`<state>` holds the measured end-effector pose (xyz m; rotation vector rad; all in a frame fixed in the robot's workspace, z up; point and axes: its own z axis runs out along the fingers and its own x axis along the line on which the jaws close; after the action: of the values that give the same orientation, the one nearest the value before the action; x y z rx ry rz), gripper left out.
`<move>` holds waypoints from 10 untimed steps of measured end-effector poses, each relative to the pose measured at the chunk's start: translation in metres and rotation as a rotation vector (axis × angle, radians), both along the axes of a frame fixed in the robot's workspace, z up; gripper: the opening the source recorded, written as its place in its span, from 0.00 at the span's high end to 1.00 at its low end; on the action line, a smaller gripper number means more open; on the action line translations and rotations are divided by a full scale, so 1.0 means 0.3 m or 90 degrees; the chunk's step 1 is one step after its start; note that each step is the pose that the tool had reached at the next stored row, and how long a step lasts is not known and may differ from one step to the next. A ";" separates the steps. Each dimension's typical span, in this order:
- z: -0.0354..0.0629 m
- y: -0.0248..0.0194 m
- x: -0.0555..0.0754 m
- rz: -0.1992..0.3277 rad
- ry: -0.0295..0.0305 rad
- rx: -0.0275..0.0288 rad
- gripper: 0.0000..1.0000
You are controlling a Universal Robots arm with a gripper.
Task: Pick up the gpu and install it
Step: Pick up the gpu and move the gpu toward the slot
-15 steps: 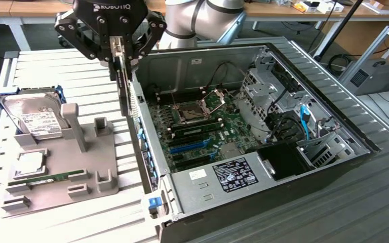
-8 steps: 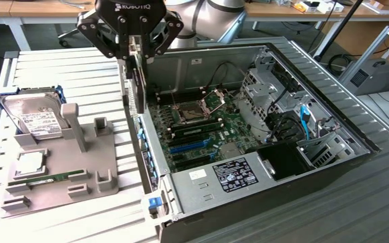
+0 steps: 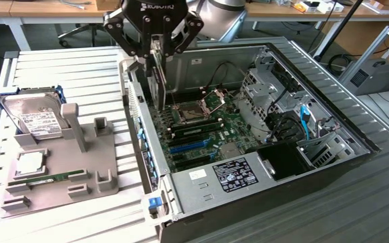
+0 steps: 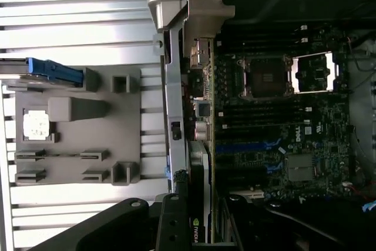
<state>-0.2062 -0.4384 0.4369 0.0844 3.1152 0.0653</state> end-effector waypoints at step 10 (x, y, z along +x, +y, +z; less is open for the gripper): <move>0.000 0.000 0.135 0.000 0.0000 0.0000 0.73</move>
<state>-0.1656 -0.4384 0.4369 0.0840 3.1153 0.0653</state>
